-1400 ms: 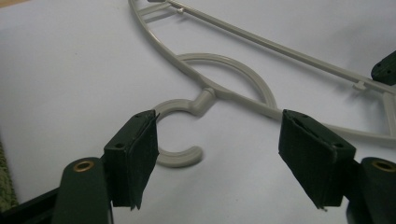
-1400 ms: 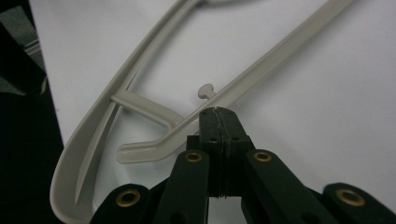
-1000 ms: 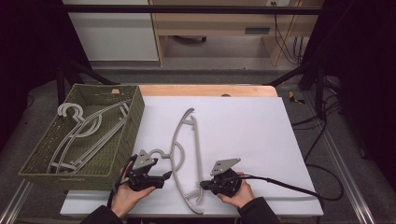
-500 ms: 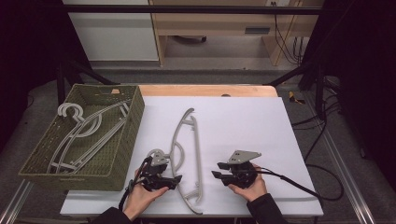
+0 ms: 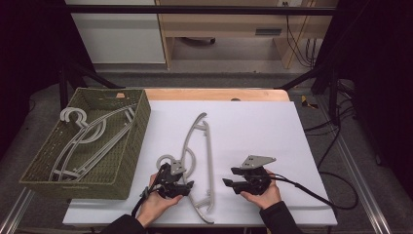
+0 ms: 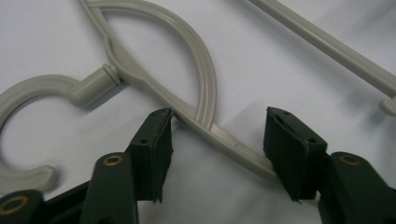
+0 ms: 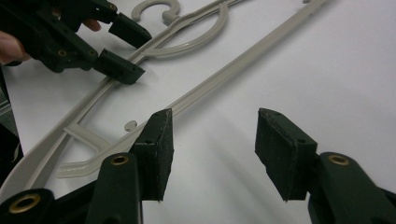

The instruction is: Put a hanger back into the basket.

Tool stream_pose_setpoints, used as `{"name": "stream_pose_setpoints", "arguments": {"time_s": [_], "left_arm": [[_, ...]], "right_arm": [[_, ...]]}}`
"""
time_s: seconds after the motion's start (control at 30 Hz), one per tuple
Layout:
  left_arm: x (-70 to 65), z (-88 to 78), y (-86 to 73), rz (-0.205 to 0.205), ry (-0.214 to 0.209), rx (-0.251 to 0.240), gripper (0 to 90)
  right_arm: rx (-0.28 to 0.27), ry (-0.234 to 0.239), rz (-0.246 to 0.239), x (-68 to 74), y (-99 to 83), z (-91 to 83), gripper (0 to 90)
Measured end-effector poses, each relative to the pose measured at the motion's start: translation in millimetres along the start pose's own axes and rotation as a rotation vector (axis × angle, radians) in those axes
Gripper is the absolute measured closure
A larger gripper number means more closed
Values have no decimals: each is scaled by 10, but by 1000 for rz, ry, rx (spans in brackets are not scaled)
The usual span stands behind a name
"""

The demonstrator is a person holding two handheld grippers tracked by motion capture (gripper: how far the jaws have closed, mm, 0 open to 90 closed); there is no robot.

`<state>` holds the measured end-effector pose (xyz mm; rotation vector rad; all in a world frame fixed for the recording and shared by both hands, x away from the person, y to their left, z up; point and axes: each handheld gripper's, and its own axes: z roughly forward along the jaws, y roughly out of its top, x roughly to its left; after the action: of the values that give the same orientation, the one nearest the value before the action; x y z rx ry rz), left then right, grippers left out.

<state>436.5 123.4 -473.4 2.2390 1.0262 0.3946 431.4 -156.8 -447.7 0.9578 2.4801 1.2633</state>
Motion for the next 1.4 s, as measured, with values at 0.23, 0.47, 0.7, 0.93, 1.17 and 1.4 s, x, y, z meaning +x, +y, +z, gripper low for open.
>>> {"name": "stream_pose_setpoints", "arguments": {"time_s": [0.23, 0.47, 0.7, 0.93, 1.17, 1.4], "left_arm": [[-24, 50, 95, 23, 16, 23, 509], [26, 40, 112, 19, -18, 39, 522], [49, -30, 35, -73, -79, 21, 495], [-208, -116, -77, -20, -45, 42, 372], [-212, -148, -96, 21, -27, 68, 397], [43, -302, -193, 16, -36, 123, 501]], "right_arm": [[14, 6, 10, 17, -16, 39, 481], [25, 25, -2, 47, -45, 78, 479], [24, -2, -11, 41, -37, 46, 431], [23, -31, -13, 36, -31, 16, 394], [13, -56, -16, 24, -24, -24, 366], [6, -56, -1, -13, -31, -62, 360]]}}
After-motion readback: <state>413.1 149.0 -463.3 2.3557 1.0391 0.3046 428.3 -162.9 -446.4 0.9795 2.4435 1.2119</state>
